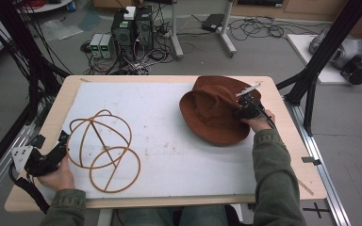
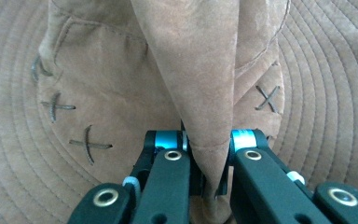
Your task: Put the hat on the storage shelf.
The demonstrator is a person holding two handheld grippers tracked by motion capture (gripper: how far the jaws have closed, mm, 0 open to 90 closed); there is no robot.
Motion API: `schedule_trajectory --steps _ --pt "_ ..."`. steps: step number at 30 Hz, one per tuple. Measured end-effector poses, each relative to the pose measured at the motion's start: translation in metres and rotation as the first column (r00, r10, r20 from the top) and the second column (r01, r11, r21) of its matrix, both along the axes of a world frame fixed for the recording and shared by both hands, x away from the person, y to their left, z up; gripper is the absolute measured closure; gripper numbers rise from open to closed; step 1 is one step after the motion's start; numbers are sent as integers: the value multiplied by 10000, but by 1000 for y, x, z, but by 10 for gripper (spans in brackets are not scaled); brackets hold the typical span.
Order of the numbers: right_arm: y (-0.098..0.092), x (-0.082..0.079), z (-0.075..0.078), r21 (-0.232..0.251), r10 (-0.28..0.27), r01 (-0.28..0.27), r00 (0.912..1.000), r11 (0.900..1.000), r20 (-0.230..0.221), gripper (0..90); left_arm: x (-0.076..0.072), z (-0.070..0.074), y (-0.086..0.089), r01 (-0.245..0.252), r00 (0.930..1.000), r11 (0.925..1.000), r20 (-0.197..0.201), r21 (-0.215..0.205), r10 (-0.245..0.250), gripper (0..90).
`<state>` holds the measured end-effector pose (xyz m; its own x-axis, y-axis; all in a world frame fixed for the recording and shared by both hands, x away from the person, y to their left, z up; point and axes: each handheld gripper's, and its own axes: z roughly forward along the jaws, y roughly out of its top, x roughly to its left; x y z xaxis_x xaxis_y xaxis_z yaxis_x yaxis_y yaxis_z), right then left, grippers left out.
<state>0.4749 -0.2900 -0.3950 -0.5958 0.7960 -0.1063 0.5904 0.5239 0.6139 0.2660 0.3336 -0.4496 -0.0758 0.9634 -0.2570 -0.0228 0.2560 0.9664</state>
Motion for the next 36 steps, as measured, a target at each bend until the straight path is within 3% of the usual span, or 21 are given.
schedule_trajectory --steps 5,8,12,16,19,20,21,24,25,26,32,33,34,35,36 --pt "-3 -8 -1 824 -140 128 9998 9965 142 900 0 0 0 -3 10000 10000 -3 -23 3 167" --pt "-4 -12 -3 1017 -197 174 9996 9947 220 900 0 0 0 8 10000 10000 3 -29 -8 167" --pt "-4 -21 -2 1642 -409 300 9972 9860 631 900 -1 0 0 -7 10000 10000 6 -44 7 168" --pt "0 -25 0 1852 -451 284 9952 9823 870 900 -1 0 0 0 10000 10000 11 -42 0 168" --pt "7 -31 7 2283 -802 437 9849 9726 1531 899 -1 0 0 -6 10000 10000 5 -57 6 168" --pt "7 -31 7 2283 -802 437 9849 9726 1531 899 -1 0 1 -10 10000 10000 8 -64 10 168" --pt "10 -34 11 2864 -1082 509 9762 9568 1879 899 -1 0 1 -21 10000 10000 4 -70 21 168" --pt "14 -40 18 3713 -1345 401 9634 9276 2321 899 -1 0 1 -2 10000 10000 -1 -69 2 168" --pt "14 -40 18 3713 -1345 401 9634 9276 2321 899 -1 0 1 -2 10000 10000 -1 -69 2 168" --pt "18 -44 23 4039 -1385 213 9547 9145 2633 899 -1 -1 1 -4 10000 10000 17 -81 5 168" --pt "24 -58 39 4641 -1543 -287 9234 8853 3516 898 -1 -1 1 0 10000 10000 13 -79 0 168" --pt "24 -60 42 4845 -1565 -395 9208 8739 3574 899 -1 -1 1 0 10000 10000 13 -79 0 168" --pt "24 -60 42 4845 -1565 -395 9208 8739 3574 899 -1 -1 1 15 10000 10000 13 -88 -15 168" --pt "22 -65 48 5150 -1671 -582 9096 8552 3804 898 -1 -1 1 12 10000 9999 15 -114 -12 168" --pt "22 -67 50 5247 -1691 -650 9069 8488 3858 898 -1 -1 1 9 10000 9999 22 -127 -8 168"
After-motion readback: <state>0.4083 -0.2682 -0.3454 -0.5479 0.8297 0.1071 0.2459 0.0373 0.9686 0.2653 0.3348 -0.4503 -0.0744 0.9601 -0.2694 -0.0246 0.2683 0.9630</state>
